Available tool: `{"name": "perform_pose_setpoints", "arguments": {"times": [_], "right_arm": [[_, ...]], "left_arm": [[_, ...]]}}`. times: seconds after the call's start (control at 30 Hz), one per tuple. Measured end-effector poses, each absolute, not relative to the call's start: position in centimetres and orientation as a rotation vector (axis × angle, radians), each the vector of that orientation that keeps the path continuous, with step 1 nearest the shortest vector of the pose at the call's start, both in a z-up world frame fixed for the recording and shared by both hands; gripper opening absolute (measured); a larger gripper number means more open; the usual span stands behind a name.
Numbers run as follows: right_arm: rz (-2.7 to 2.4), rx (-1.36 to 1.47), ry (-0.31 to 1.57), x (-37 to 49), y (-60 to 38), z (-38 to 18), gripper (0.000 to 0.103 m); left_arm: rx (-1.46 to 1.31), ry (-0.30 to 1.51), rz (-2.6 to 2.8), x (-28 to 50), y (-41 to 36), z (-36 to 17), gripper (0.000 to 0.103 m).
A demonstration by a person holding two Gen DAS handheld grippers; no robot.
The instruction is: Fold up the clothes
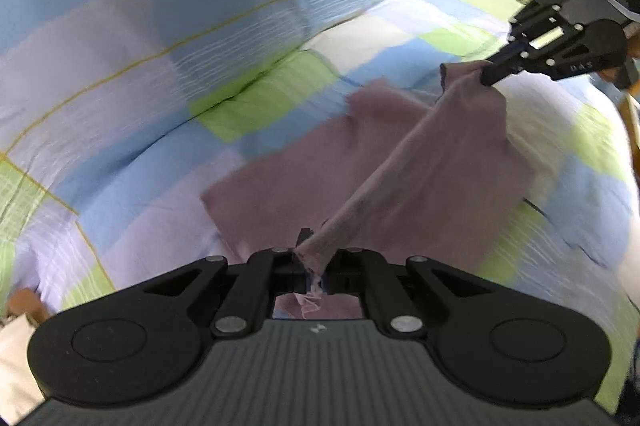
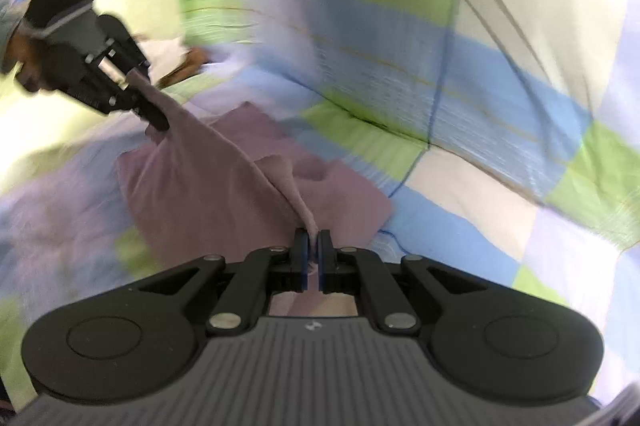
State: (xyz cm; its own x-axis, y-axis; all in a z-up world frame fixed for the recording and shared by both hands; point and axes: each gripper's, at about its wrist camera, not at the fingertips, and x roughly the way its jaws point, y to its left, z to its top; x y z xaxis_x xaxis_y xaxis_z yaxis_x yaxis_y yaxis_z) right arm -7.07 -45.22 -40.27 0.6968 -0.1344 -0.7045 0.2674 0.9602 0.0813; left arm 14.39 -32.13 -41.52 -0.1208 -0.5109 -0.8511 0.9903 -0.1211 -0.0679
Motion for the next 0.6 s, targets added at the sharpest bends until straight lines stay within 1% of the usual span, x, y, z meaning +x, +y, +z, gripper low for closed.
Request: {"name": "perform_pose_setpoints", "arguments": {"times": [0.1,0.17,0.27,0.37,0.4,0.53,0.57,0.6], "right_arm": [[-0.225,0.278,0.781,-5.1,-48.3,-42.3,0.003],[-0.210,0.336,0.793,-4.0,-49.7,-43.8,0.003],[-0.192,0.423,0.827,-2.8,-51.4,-46.2,0.010],[-0.196,0.542,0.765,-3.7,-52.3,-47.0,0.040],[-0.196,0.565,0.748,-4.3,-52.2,-47.0,0.044],[-0.200,0.634,0.687,-5.2,-52.4,-47.5,0.044],[-0.196,0.643,0.678,-5.2,-52.5,-47.9,0.038],[-0.192,0.642,0.673,-5.2,-52.5,-48.0,0.020]], "left_arm": [[0.808,0.873,-1.545,15.8,-33.8,-42.9,0.001],[0.805,0.913,-1.539,16.5,-34.6,-44.0,0.004],[0.727,0.991,-1.546,17.5,-34.4,-44.7,0.005],[0.628,1.055,-1.544,18.8,-33.8,-45.0,0.021],[0.615,1.058,-1.544,18.9,-33.8,-45.1,0.022],[0.566,1.065,-1.542,19.5,-33.8,-45.4,0.021],[0.558,1.055,-1.543,19.5,-33.9,-45.4,0.020],[0.550,1.042,-1.542,19.5,-33.9,-45.4,0.020]]}}
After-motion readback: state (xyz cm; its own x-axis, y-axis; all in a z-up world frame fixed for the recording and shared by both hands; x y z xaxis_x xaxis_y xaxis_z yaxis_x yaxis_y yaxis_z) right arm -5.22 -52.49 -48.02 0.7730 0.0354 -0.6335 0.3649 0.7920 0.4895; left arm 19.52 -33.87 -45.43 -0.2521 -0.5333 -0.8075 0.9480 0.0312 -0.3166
